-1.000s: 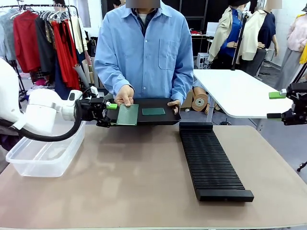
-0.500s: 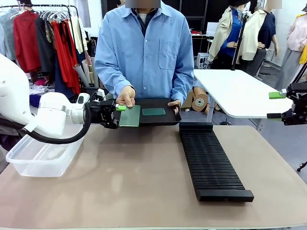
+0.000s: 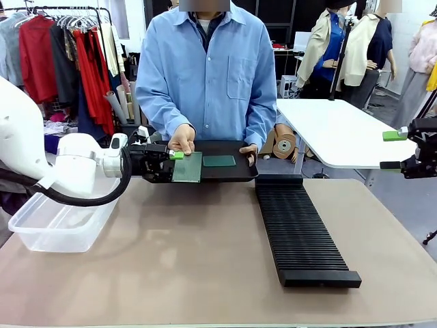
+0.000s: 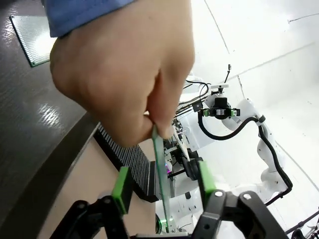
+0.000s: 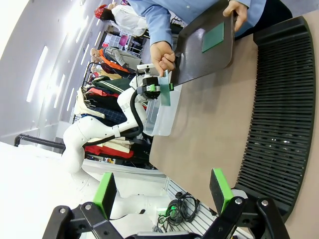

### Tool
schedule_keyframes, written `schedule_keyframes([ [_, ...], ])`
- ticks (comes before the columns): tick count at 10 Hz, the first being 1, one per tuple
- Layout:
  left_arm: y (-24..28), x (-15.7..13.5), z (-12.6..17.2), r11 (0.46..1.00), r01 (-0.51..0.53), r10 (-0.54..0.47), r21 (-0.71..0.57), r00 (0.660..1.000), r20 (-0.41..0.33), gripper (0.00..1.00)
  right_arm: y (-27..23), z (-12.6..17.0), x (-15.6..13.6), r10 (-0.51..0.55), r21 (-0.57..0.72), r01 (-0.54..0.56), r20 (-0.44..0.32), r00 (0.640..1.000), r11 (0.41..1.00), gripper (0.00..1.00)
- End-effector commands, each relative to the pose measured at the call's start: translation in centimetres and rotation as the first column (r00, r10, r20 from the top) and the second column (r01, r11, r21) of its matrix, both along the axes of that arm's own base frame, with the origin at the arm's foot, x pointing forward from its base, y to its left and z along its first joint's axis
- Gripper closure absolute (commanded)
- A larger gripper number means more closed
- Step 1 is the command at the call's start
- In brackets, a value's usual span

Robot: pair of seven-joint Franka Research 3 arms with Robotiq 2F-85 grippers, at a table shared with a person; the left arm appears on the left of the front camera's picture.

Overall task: Sort PCBs into racks and boxes based on the side picked up.
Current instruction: Pick up the Blank PCB handed by the Human.

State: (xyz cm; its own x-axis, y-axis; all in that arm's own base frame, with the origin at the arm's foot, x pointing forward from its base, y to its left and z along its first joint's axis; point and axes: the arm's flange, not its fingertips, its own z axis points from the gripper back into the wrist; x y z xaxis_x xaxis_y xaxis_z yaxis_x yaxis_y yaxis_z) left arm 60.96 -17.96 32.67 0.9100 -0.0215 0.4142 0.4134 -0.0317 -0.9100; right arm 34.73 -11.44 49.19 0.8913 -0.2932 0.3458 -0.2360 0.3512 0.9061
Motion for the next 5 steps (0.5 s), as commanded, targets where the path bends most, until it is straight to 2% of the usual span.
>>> schedule_keyframes([
  [1,-0.07,-0.73,0.04,1.0,-0.024,0.024,-0.014,1.0,0.013,0.88,-0.08,0.18,-0.01,0.003,0.01,-0.004,0.009,1.0,1.0,0.0],
  [2,-0.15,-0.76,0.02,1.0,-0.019,0.019,-0.011,1.0,0.011,1.0,-0.08,0.18,-0.01,0.003,0.01,-0.004,0.009,1.0,1.0,0.0],
  [5,-0.11,-0.75,0.06,1.0,-0.02,0.02,-0.012,1.0,0.01,1.0,-0.08,0.18,-0.01,0.003,0.01,-0.004,0.009,1.0,1.0,0.0],
])
